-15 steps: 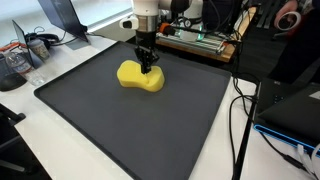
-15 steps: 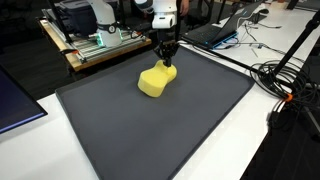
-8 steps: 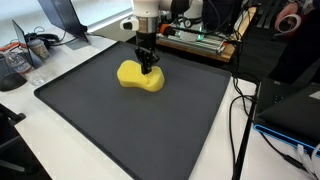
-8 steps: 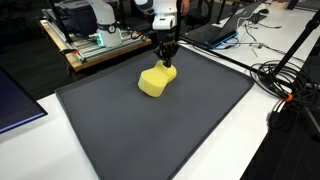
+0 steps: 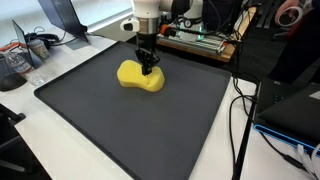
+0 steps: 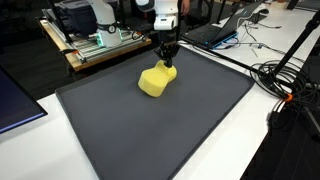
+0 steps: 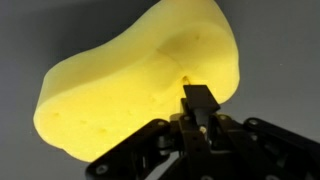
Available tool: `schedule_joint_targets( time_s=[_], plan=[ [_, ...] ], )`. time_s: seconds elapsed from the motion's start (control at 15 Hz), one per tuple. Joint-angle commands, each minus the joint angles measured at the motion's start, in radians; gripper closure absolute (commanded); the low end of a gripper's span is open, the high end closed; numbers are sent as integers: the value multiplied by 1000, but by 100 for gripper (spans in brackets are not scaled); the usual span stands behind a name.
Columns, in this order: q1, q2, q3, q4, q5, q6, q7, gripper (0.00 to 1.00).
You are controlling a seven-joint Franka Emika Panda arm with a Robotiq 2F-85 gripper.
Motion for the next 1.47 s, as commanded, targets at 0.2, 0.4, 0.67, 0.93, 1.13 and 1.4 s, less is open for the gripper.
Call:
schedule_joint_targets(
  time_s=[0.2,0.4,0.67,0.93,1.13,1.4],
  plan=[
    [22,-65,-18,-35,31,-28,-9,97],
    [32,-147,-20,-54,-6,-71,31,97],
    [33,-242,1,-55,-66,-133,89,97],
    [24,-319,56,-22,-122,-264,164,97],
    [23,-318,120,57,-176,-413,266,97],
    [40,-246,191,203,-262,-606,411,97]
  ],
)
